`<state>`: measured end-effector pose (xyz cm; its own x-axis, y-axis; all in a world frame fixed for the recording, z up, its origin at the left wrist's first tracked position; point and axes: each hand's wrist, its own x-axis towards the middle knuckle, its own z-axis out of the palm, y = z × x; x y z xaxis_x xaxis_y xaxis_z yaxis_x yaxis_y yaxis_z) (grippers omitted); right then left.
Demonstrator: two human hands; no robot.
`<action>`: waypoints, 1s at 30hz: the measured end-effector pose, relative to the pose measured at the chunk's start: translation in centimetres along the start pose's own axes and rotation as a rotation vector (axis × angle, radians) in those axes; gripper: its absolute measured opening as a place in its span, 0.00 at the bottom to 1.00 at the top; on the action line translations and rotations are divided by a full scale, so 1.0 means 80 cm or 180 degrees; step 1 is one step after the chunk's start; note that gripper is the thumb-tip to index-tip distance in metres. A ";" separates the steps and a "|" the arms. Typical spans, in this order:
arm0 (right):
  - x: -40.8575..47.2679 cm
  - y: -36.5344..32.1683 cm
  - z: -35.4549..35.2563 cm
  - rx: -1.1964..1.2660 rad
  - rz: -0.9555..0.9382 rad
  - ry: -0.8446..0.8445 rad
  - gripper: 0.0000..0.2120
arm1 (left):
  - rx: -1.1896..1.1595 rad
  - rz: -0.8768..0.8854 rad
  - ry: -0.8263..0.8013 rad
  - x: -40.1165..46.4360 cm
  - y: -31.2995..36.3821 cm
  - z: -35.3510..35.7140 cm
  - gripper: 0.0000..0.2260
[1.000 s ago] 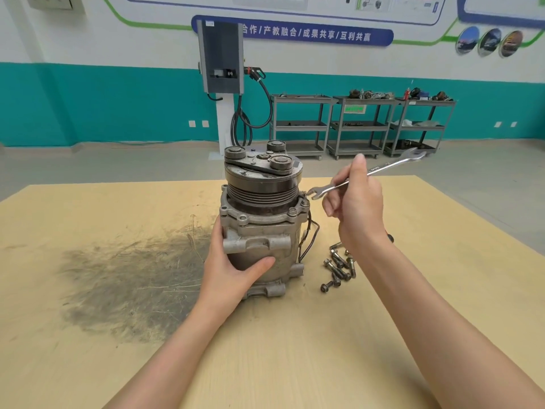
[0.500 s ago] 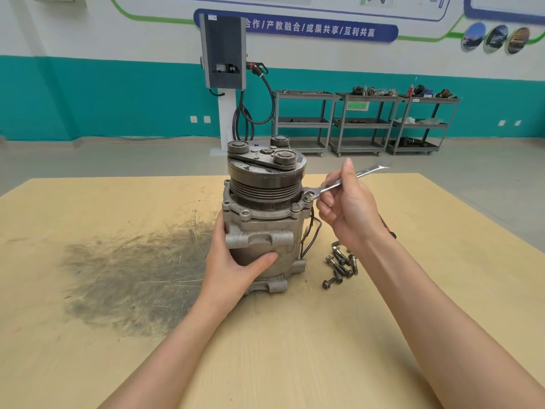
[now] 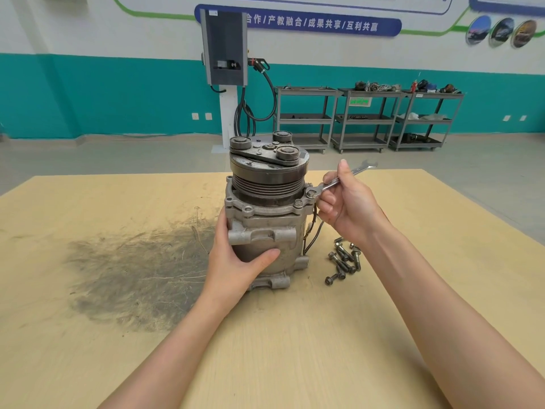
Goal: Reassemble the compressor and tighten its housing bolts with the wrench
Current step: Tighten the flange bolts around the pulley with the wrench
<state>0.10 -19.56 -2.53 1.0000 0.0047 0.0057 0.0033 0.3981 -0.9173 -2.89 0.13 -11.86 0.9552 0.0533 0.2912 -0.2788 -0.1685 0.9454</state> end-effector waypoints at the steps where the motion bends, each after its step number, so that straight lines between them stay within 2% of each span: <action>1: 0.000 0.000 0.000 -0.0019 -0.0026 0.0005 0.22 | -0.0003 0.0000 0.0000 0.000 0.000 0.000 0.52; 4: 0.000 0.002 0.003 -0.0171 -0.0364 0.0162 0.23 | -0.0006 -0.0015 -0.0010 0.000 0.001 0.000 0.52; 10: -0.014 0.020 0.014 -0.0927 -0.1912 0.0780 0.25 | -0.0035 -0.0034 -0.0017 0.000 0.001 -0.001 0.51; 15: -0.025 0.029 0.020 -0.1076 -0.2389 0.0903 0.21 | -0.0025 -0.0023 -0.0011 -0.001 0.002 0.000 0.53; 20: -0.020 0.019 0.020 -0.0690 -0.2127 0.0733 0.24 | 0.0011 -0.0024 -0.0004 -0.001 0.001 -0.001 0.52; 30: -0.003 0.000 0.004 -0.0028 -0.0240 0.0206 0.20 | 0.0024 0.0001 0.0032 0.000 0.002 -0.001 0.49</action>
<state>-0.11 -19.30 -2.41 0.9952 -0.0845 0.0494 0.0784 0.3872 -0.9187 -2.94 0.15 -11.69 0.9540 0.0632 0.2931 -0.2784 -0.1759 0.9442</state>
